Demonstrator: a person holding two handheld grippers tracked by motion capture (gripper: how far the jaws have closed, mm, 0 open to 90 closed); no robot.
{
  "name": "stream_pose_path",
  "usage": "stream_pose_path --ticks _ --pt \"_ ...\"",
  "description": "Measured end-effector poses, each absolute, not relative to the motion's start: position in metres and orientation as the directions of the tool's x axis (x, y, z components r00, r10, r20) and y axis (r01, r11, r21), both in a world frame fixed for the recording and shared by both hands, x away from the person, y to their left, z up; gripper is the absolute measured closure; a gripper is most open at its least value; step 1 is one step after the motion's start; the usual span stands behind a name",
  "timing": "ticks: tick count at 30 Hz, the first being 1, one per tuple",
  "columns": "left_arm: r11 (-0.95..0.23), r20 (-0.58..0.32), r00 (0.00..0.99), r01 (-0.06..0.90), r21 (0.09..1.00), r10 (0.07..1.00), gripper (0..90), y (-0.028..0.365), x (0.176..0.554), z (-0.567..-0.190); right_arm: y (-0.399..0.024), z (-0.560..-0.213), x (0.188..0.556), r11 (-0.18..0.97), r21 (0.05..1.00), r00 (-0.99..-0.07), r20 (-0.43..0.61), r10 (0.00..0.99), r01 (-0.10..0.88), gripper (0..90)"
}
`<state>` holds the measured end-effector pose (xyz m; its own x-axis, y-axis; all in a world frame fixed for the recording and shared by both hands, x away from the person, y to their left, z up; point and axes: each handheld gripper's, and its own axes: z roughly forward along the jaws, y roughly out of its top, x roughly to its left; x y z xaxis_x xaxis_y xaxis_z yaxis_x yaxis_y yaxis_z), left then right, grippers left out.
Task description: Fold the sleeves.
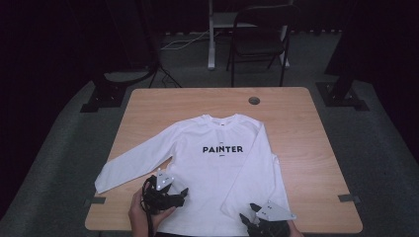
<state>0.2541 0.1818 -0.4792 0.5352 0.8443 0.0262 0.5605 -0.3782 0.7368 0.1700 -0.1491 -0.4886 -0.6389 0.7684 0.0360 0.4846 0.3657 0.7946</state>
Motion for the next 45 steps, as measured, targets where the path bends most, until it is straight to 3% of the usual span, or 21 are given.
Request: stream_pose_path --ticks 16,26,36,45 --pt "-0.379 0.026 0.537 0.560 0.737 0.843 25.4 0.182 0.254 -0.479 -0.151 -0.486 0.170 0.379 0.785 -0.647 0.035 0.762 0.489 48.4" --pt "-0.383 0.028 0.541 0.557 0.737 0.841 25.4 0.182 0.255 -0.479 -0.116 -0.478 0.216 0.386 0.784 -0.651 0.031 0.758 0.487 41.0" --pt "-0.383 0.028 0.540 0.557 0.737 0.841 25.4 0.182 0.255 -0.479 -0.097 -0.481 0.255 0.372 0.735 -0.538 -0.012 0.843 0.566 29.7" --pt "-0.384 0.027 0.544 0.555 0.738 0.839 25.4 0.180 0.254 -0.479 -0.101 -0.483 0.253 0.357 0.747 -0.524 -0.014 0.852 0.561 28.5"
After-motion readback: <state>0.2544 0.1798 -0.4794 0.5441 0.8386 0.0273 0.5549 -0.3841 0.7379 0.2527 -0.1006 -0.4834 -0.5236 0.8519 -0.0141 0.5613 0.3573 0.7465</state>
